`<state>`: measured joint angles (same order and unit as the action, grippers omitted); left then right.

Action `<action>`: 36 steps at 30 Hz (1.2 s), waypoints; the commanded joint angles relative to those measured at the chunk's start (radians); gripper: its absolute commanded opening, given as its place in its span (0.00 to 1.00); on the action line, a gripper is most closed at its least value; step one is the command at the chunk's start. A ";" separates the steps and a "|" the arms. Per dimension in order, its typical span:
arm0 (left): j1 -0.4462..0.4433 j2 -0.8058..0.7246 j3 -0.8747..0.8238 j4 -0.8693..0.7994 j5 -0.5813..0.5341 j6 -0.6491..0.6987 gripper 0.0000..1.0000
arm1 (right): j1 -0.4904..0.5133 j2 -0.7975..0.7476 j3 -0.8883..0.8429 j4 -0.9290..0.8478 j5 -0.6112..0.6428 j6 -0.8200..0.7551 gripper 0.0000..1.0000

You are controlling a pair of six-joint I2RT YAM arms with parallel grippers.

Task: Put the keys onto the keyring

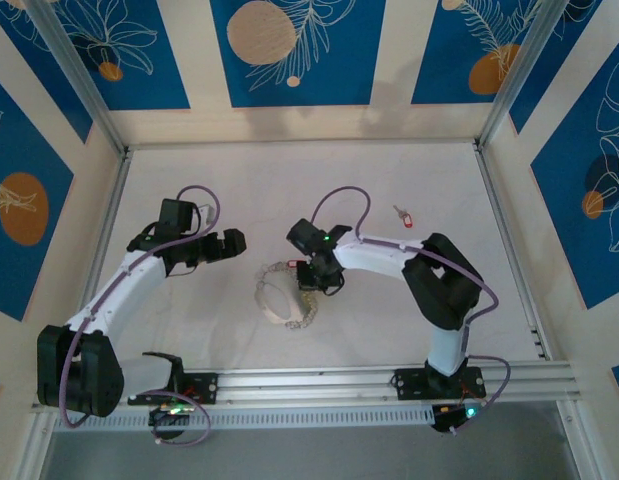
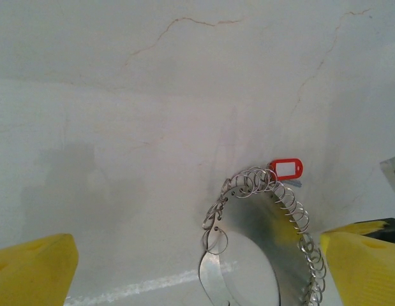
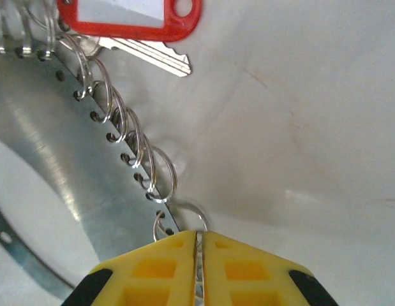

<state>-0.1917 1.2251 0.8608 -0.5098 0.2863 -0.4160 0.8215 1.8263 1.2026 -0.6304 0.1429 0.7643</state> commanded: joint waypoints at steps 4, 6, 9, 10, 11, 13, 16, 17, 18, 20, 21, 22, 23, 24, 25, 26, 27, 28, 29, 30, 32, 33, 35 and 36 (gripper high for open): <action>0.005 -0.012 0.009 -0.003 -0.003 0.011 1.00 | -0.057 -0.066 -0.061 0.045 -0.138 -0.097 0.23; 0.006 -0.016 0.008 -0.005 -0.008 0.011 1.00 | -0.062 -0.067 -0.070 0.070 -0.202 -0.144 0.26; 0.006 -0.018 0.006 -0.001 -0.011 0.014 1.00 | -0.059 -0.097 -0.084 0.100 -0.187 -0.322 0.30; 0.006 -0.017 0.009 -0.004 -0.009 0.014 1.00 | -0.059 -0.109 -0.092 0.110 -0.155 -0.388 0.30; 0.006 -0.017 0.012 -0.007 -0.008 0.013 1.00 | -0.063 -0.121 -0.098 0.119 -0.130 -0.460 0.31; 0.006 -0.022 0.009 -0.002 -0.011 0.006 1.00 | -0.087 -0.134 -0.082 0.105 -0.176 -0.632 0.33; 0.005 -0.029 0.009 0.004 -0.012 0.001 1.00 | -0.075 -0.171 -0.117 0.135 -0.189 -0.971 0.36; 0.006 -0.032 0.013 -0.001 -0.013 0.006 1.00 | -0.072 -0.184 -0.133 0.149 -0.180 -1.078 0.38; 0.005 -0.037 0.014 -0.006 -0.018 0.009 1.00 | -0.072 -0.197 -0.147 0.152 -0.192 -1.193 0.39; 0.006 -0.051 0.005 -0.006 -0.032 0.005 1.00 | -0.072 -0.218 -0.198 0.195 -0.182 -1.388 0.39; 0.006 -0.059 -0.001 -0.002 -0.033 0.003 1.00 | -0.070 -0.231 -0.245 0.270 -0.142 -1.465 0.39; 0.005 -0.062 -0.005 0.001 -0.033 0.004 1.00 | -0.073 -0.240 -0.291 0.347 -0.120 -1.530 0.39; 0.005 -0.063 -0.006 0.002 -0.032 0.002 1.00 | -0.081 -0.246 -0.336 0.424 -0.119 -1.604 0.40; 0.006 -0.063 -0.006 0.001 -0.032 0.002 1.00 | -0.089 -0.245 -0.359 0.481 -0.136 -1.661 0.40; 0.005 -0.062 -0.004 -0.001 -0.032 0.002 1.00 | -0.102 -0.239 -0.371 0.509 -0.174 -1.711 0.40; 0.006 -0.061 -0.002 -0.002 -0.032 0.002 1.00 | -0.117 -0.232 -0.362 0.492 -0.241 -1.764 0.40; 0.006 -0.059 0.000 -0.003 -0.028 0.002 1.00 | -0.131 -0.225 -0.351 0.476 -0.294 -1.805 0.40; 0.005 -0.061 0.001 -0.005 -0.023 0.002 1.00 | -0.141 -0.216 -0.345 0.476 -0.323 -1.831 0.40; 0.006 -0.065 0.003 -0.007 -0.020 0.002 1.00 | -0.150 -0.207 -0.338 0.483 -0.339 -1.858 0.39; 0.006 -0.069 0.003 -0.008 -0.017 0.003 1.00 | -0.158 -0.199 -0.332 0.493 -0.344 -1.882 0.39; 0.006 -0.085 -0.004 -0.008 -0.024 0.003 1.00 | -0.168 -0.180 -0.313 0.466 -0.349 -1.943 0.37; 0.006 -0.094 -0.008 -0.006 -0.033 0.002 1.00 | -0.171 -0.171 -0.303 0.442 -0.350 -1.980 0.36; 0.006 -0.103 -0.008 -0.005 -0.036 0.009 1.00 | -0.171 -0.151 -0.291 0.415 -0.351 -2.022 0.35; 0.006 -0.104 -0.006 -0.007 -0.038 0.015 1.00 | -0.168 -0.141 -0.284 0.393 -0.356 -2.044 0.35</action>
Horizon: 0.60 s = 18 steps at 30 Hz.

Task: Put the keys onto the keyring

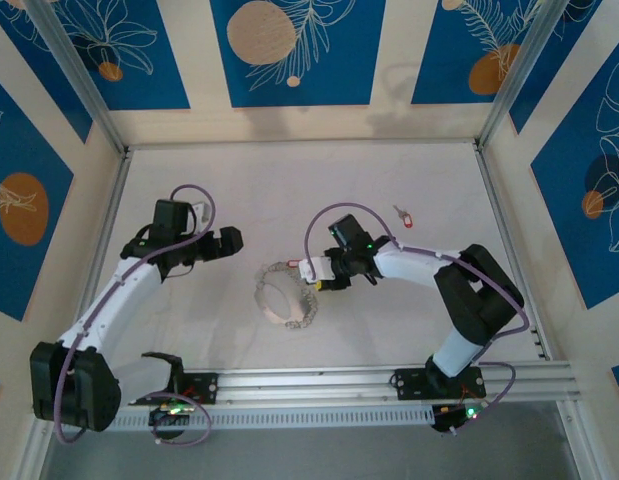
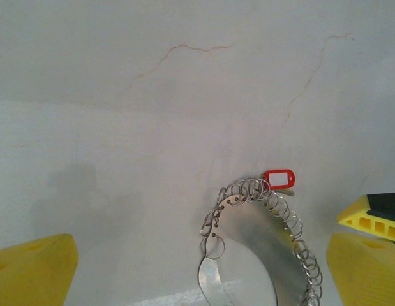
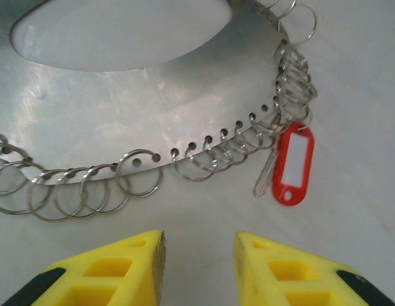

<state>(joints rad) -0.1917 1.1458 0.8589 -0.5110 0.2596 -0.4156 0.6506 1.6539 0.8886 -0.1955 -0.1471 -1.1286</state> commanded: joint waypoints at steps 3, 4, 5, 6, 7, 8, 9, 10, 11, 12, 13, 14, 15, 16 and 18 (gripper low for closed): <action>0.006 -0.021 0.001 -0.008 -0.017 0.021 1.00 | 0.029 0.048 0.021 -0.055 -0.043 -0.215 0.34; 0.006 -0.017 0.002 -0.007 -0.011 0.021 1.00 | 0.035 0.048 0.011 -0.045 -0.041 -0.234 0.34; 0.006 -0.013 0.002 -0.006 -0.003 0.019 1.00 | 0.039 0.049 0.003 -0.034 -0.041 -0.246 0.34; 0.006 -0.011 -0.001 -0.003 0.011 0.016 1.00 | 0.044 0.052 0.003 -0.035 -0.036 -0.252 0.34; 0.005 -0.008 -0.004 0.001 0.018 0.010 1.00 | 0.049 0.056 0.006 -0.041 -0.031 -0.257 0.34; 0.006 -0.006 -0.006 0.005 0.021 0.005 1.00 | 0.055 0.059 0.006 -0.047 -0.022 -0.265 0.34; 0.006 -0.005 -0.006 0.006 0.025 0.002 1.00 | 0.061 0.063 0.002 -0.039 -0.012 -0.270 0.34; 0.005 -0.002 -0.005 0.005 0.027 0.002 1.00 | 0.065 0.063 -0.006 -0.028 -0.006 -0.274 0.34; 0.006 -0.001 -0.003 0.003 0.028 0.004 1.00 | 0.069 0.064 -0.014 -0.014 0.000 -0.281 0.34; 0.006 -0.004 -0.003 0.003 0.027 0.005 1.00 | 0.074 0.064 -0.021 0.002 0.006 -0.282 0.34; 0.005 -0.004 -0.004 0.003 0.025 0.005 1.00 | 0.079 0.065 -0.024 0.008 0.012 -0.285 0.34; 0.005 -0.006 -0.006 0.005 0.024 0.004 1.00 | 0.087 0.068 -0.027 0.011 0.017 -0.292 0.34; 0.006 -0.007 -0.005 0.005 0.025 0.004 1.00 | 0.094 0.074 -0.028 0.014 0.028 -0.299 0.34; 0.006 -0.006 -0.004 0.006 0.026 0.004 1.00 | 0.100 0.081 -0.029 0.022 0.041 -0.303 0.34; 0.005 -0.006 -0.004 0.007 0.026 0.003 1.00 | 0.113 0.096 -0.041 0.057 0.073 -0.314 0.34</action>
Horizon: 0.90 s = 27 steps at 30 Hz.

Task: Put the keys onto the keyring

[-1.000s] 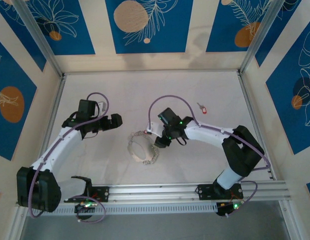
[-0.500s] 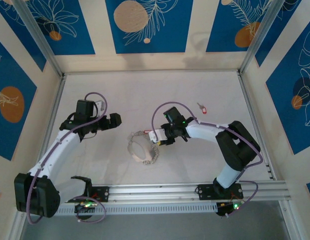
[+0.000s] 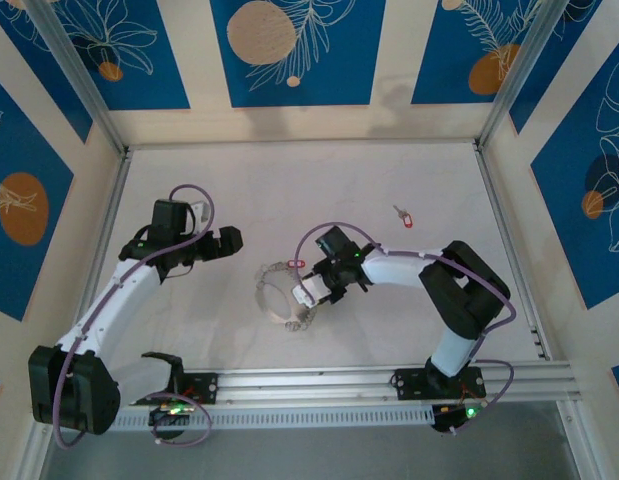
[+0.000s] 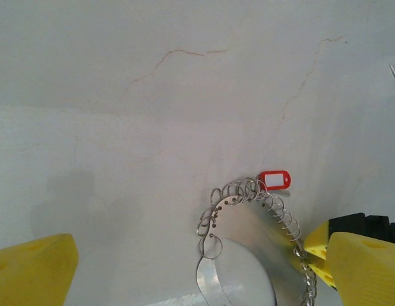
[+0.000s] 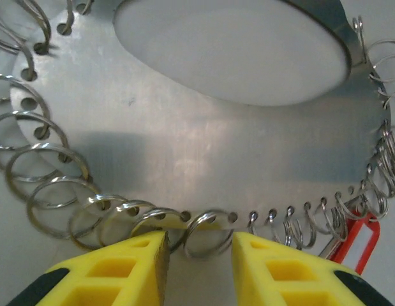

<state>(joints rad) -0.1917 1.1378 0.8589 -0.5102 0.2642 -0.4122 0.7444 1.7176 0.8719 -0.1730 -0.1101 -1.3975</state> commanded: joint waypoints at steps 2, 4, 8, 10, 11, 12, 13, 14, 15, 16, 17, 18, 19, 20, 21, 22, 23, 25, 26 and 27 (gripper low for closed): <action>0.006 0.005 -0.006 0.006 0.022 -0.003 1.00 | 0.027 0.042 -0.032 0.062 0.052 -0.044 0.33; 0.005 0.004 -0.007 0.006 0.026 -0.005 1.00 | 0.035 0.049 -0.027 0.070 0.064 -0.040 0.30; 0.005 0.000 -0.012 0.012 0.019 -0.010 1.00 | 0.042 0.041 -0.029 0.079 0.087 -0.018 0.28; 0.006 0.000 -0.010 0.009 0.021 -0.008 1.00 | 0.041 0.034 -0.040 0.120 0.102 -0.008 0.28; 0.006 0.000 -0.010 0.009 0.018 -0.008 1.00 | 0.041 0.032 -0.042 0.140 0.112 0.001 0.28; 0.005 0.000 -0.011 0.011 0.015 -0.009 1.00 | 0.041 0.029 -0.039 0.148 0.120 0.011 0.28; 0.005 0.000 -0.011 0.013 0.015 -0.010 1.00 | 0.040 0.025 -0.036 0.148 0.124 0.021 0.28; 0.006 0.003 -0.011 0.013 0.015 -0.010 1.00 | 0.038 0.022 -0.034 0.153 0.121 0.032 0.27; 0.005 0.006 -0.009 0.011 0.021 -0.009 1.00 | 0.037 0.018 -0.036 0.162 0.115 0.038 0.27; 0.006 0.006 -0.008 0.009 0.021 -0.008 1.00 | 0.036 0.017 -0.036 0.167 0.113 0.041 0.26; 0.005 0.007 -0.009 0.009 0.020 -0.008 1.00 | 0.036 0.014 -0.036 0.175 0.113 0.047 0.26; 0.006 0.005 -0.011 0.011 0.017 -0.010 1.00 | 0.036 0.012 -0.036 0.177 0.113 0.053 0.25; 0.006 0.005 -0.012 0.013 0.016 -0.011 1.00 | 0.036 0.012 -0.036 0.182 0.114 0.057 0.24; 0.005 0.006 -0.012 0.015 0.018 -0.011 1.00 | 0.036 0.011 -0.037 0.188 0.112 0.062 0.24; 0.005 0.008 -0.011 0.012 0.021 -0.010 1.00 | 0.035 0.013 -0.038 0.197 0.111 0.065 0.23; 0.005 0.008 -0.009 0.010 0.023 -0.009 1.00 | 0.035 0.016 -0.039 0.207 0.114 0.068 0.23; 0.005 0.007 -0.010 0.009 0.019 -0.008 1.00 | 0.036 0.017 -0.039 0.215 0.116 0.073 0.22; 0.006 0.007 -0.012 0.013 0.015 -0.009 1.00 | 0.036 0.015 -0.039 0.214 0.110 0.082 0.21; 0.006 0.007 -0.011 0.013 0.016 -0.009 1.00 | 0.036 0.015 -0.039 0.217 0.109 0.085 0.21; 0.005 0.008 -0.009 0.011 0.019 -0.007 1.00 | 0.034 0.018 -0.039 0.220 0.110 0.085 0.21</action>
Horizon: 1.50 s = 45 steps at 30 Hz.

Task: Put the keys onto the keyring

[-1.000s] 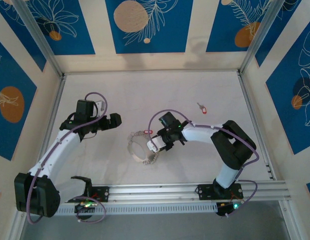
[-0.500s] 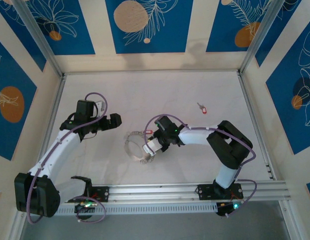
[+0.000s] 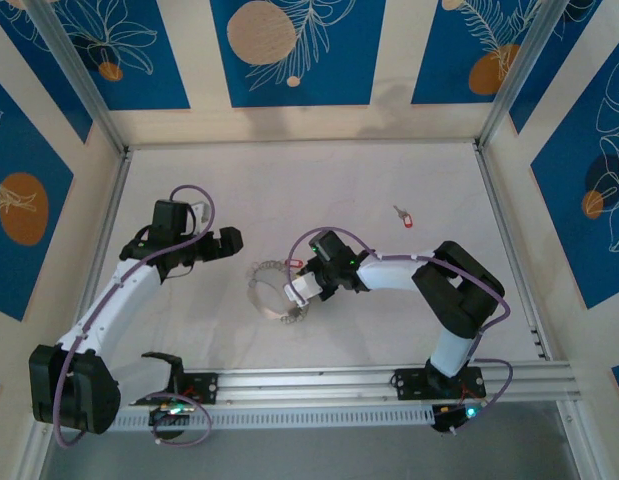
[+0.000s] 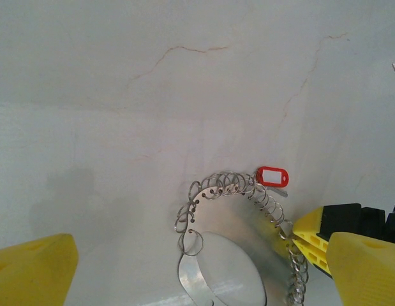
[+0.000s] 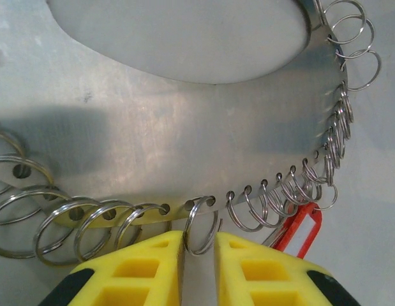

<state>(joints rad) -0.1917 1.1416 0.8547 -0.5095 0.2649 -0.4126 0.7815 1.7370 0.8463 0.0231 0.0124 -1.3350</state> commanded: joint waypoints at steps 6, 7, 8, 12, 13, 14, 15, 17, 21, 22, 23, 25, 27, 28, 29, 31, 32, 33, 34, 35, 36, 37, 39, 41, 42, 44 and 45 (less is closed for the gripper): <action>0.006 0.005 -0.005 0.009 0.018 -0.006 1.00 | -0.001 0.008 -0.023 0.055 -0.004 0.026 0.23; 0.006 0.006 -0.003 0.006 0.020 -0.005 1.00 | -0.001 0.011 -0.024 0.063 -0.001 0.023 0.23; 0.006 0.005 -0.003 0.005 0.017 -0.005 1.00 | 0.000 0.012 -0.024 0.064 0.002 0.019 0.23; 0.005 0.004 -0.005 0.008 0.019 -0.005 1.00 | 0.001 0.012 -0.040 0.076 0.003 -0.011 0.24; 0.006 0.004 -0.003 0.006 0.019 -0.005 1.00 | 0.002 0.014 -0.047 0.093 0.010 -0.021 0.25; 0.005 0.004 -0.003 0.007 0.018 -0.005 1.00 | 0.005 0.016 -0.053 0.107 0.019 -0.034 0.26; 0.006 0.003 -0.004 0.006 0.016 -0.005 1.00 | 0.005 0.015 -0.057 0.112 0.025 -0.044 0.26; 0.006 0.003 -0.004 0.008 0.019 -0.004 1.00 | 0.005 0.015 -0.061 0.116 0.031 -0.057 0.27; 0.005 0.001 -0.005 0.008 0.019 -0.006 1.00 | 0.005 0.022 -0.070 0.158 0.047 -0.071 0.27; 0.006 0.001 -0.005 0.008 0.020 -0.006 1.00 | 0.005 0.024 -0.073 0.173 0.050 -0.074 0.27; 0.005 0.001 -0.003 0.008 0.022 -0.006 1.00 | 0.005 0.028 -0.075 0.187 0.052 -0.079 0.27; 0.005 -0.001 -0.006 0.009 0.019 -0.006 1.00 | 0.009 0.035 -0.077 0.211 0.063 -0.088 0.27; 0.005 -0.002 -0.006 0.009 0.019 -0.008 1.00 | 0.011 0.035 -0.085 0.239 0.058 -0.092 0.26; 0.005 -0.001 -0.006 0.009 0.020 -0.007 1.00 | 0.012 0.033 -0.089 0.250 0.052 -0.094 0.26; 0.006 -0.001 -0.006 0.008 0.020 -0.007 1.00 | 0.012 0.033 -0.093 0.256 0.048 -0.098 0.26; 0.006 -0.002 -0.007 0.009 0.019 -0.009 1.00 | 0.012 0.035 -0.095 0.261 0.046 -0.103 0.26; 0.006 -0.003 -0.006 0.011 0.018 -0.009 1.00 | 0.013 0.035 -0.097 0.267 0.045 -0.103 0.25; 0.006 -0.002 -0.006 0.011 0.020 -0.009 1.00 | 0.013 0.035 -0.099 0.272 0.041 -0.102 0.24; 0.005 0.000 -0.006 0.011 0.020 -0.009 1.00 | 0.012 0.035 -0.101 0.272 0.036 -0.103 0.23; 0.006 -0.001 -0.006 0.009 0.020 -0.009 1.00 | 0.012 0.035 -0.102 0.271 0.031 -0.101 0.22; 0.006 0.000 -0.006 0.008 0.020 -0.008 1.00 | 0.012 0.035 -0.101 0.263 0.025 -0.102 0.21; 0.006 -0.001 -0.006 0.007 0.019 -0.008 1.00 | 0.011 0.033 -0.102 0.255 0.019 -0.108 0.21; 0.005 -0.004 -0.006 0.009 0.019 -0.009 1.00 | 0.010 0.038 -0.108 0.259 0.018 -0.116 0.20; 0.005 -0.003 -0.006 0.006 0.019 -0.007 1.00 | 0.008 0.044 -0.116 0.286 0.021 -0.124 0.19; 0.006 -0.003 -0.006 0.006 0.018 -0.008 1.00 | 0.007 0.043 -0.118 0.291 0.020 -0.126 0.19; 0.006 -0.005 -0.006 0.008 0.019 -0.007 1.00 | 0.004 0.041 -0.122 0.294 0.012 -0.128 0.19; 0.005 -0.002 -0.006 0.008 0.019 -0.008 1.00 | 0.002 0.041 -0.122 0.297 0.009 -0.131 0.19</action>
<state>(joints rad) -0.1917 1.1419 0.8547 -0.5095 0.2649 -0.4126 0.7860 1.7603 0.7418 0.2993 0.0601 -1.4414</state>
